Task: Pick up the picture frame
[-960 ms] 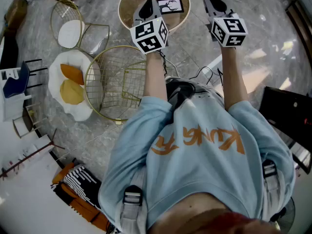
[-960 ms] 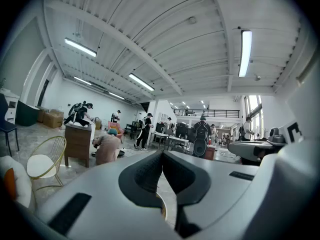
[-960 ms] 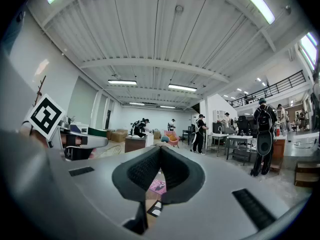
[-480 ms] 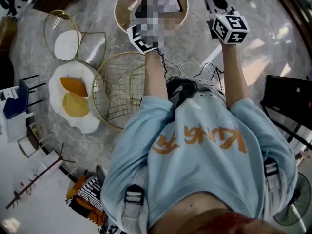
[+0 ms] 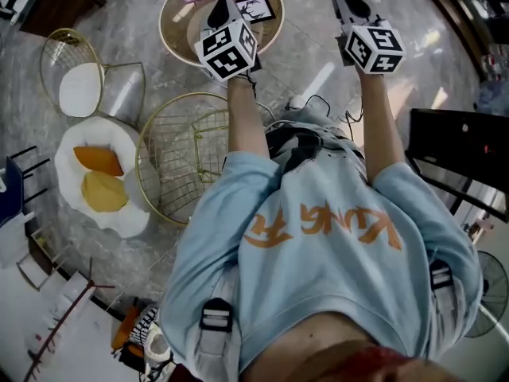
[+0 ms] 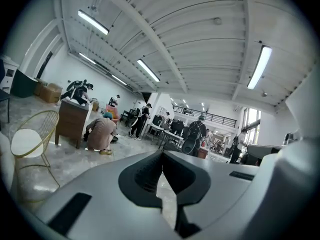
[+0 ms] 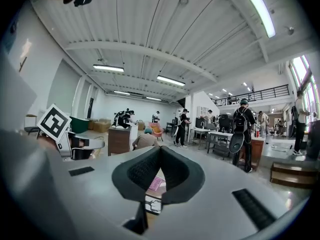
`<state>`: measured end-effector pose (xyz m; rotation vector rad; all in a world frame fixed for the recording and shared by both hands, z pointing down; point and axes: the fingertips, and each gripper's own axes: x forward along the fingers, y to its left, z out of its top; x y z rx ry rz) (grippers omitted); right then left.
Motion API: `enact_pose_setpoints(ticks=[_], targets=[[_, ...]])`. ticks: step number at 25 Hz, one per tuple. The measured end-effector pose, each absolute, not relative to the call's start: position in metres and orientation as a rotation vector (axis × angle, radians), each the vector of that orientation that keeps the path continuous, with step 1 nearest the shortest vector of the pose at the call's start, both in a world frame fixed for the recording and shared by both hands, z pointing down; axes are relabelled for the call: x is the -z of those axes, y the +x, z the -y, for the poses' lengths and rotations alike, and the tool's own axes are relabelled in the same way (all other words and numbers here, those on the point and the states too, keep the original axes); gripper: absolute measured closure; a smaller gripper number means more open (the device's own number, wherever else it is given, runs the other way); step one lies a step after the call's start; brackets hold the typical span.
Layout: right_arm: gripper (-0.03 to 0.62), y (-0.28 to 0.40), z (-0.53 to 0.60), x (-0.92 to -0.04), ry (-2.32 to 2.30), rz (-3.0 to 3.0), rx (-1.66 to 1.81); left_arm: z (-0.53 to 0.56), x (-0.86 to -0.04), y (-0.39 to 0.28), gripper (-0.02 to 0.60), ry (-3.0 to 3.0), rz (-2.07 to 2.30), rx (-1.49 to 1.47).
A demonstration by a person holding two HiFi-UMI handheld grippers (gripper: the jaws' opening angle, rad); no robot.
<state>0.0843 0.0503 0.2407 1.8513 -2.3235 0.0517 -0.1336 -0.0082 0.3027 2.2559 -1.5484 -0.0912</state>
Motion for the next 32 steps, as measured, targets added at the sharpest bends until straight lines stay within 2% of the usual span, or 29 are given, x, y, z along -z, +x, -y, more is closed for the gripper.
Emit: enact_pose_setpoints(ticks=[6,21,32], targets=[[0.597,0.102,-0.033,-0.243,1.858,2.342,-0.077,0.019,-0.3,-0.106,0.561,2.308,1.528,0.033],[0.597,0.072,0.071,-0.316,1.631,2.457,-0.365,0.068,-0.363,-0.138,0.561,2.095,1.643,-0.166],[0.597,0.126,0.14,-0.367,1.559,2.437,-0.578,0.108,-0.395,-0.082,0.561,1.995,1.632,-0.347]])
